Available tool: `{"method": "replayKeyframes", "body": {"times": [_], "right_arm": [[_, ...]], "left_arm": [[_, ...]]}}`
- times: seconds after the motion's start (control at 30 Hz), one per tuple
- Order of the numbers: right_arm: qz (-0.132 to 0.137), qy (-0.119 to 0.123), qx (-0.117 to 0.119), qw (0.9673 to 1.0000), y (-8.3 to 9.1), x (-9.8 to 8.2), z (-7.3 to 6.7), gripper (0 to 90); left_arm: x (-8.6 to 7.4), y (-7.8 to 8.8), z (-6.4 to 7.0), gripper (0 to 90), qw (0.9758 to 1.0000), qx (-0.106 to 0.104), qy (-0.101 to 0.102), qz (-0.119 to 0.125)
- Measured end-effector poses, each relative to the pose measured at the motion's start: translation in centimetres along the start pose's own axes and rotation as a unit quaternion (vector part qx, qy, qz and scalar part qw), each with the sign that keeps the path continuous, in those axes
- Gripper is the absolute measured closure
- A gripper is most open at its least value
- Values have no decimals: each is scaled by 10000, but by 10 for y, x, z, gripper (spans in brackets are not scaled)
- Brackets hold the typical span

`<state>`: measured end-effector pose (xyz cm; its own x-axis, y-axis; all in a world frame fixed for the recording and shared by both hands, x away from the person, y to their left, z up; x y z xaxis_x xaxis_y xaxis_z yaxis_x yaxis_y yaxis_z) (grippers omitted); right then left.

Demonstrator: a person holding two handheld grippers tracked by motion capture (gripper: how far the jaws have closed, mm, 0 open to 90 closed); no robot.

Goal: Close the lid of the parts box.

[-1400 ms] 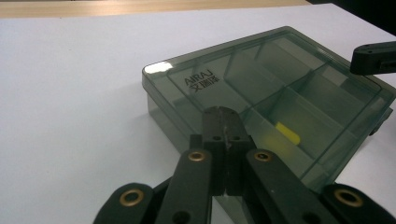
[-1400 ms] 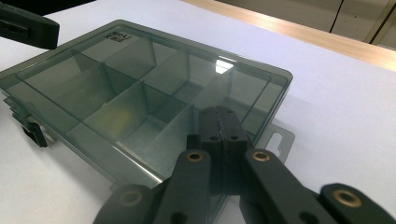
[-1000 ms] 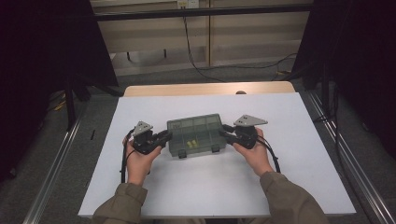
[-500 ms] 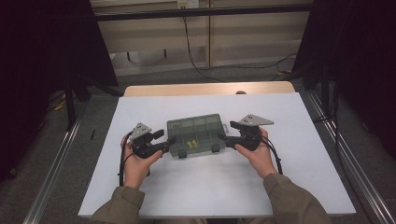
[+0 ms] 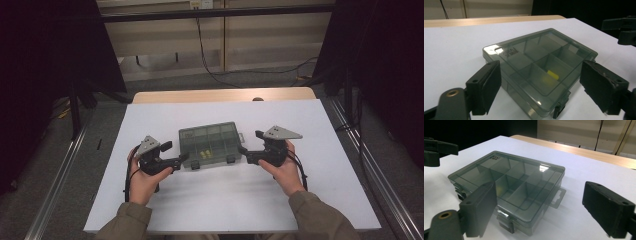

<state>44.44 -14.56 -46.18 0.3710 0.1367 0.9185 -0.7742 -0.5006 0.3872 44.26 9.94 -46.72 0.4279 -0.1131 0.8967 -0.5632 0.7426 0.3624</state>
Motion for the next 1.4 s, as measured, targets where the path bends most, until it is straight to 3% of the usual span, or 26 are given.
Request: {"method": "replayKeyframes", "body": {"times": [0.67, 1.4], "right_arm": [[180, 70, -74, 9998, 29, -8, 14, 79], [248, 155, -77, 9995, 46, -15, 18, 77]], "left_arm": [[-8, 17, 2, 110, 9998, -89, -113, 114], [-15, 35, 4, 73, 9995, -145, -241, 164]]}}
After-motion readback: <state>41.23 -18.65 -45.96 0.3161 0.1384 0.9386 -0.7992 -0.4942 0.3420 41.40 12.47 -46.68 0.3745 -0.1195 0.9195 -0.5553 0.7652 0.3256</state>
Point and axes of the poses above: each handheld gripper's, and its own axes: y roughly backward along the jaws, x roughly out of its top, z roughly to its right, the point moved 10 cm from there along -y, roughly forward along the jaws, and after that the axes turned 5 degrees about -x, right-handed, at the moved point
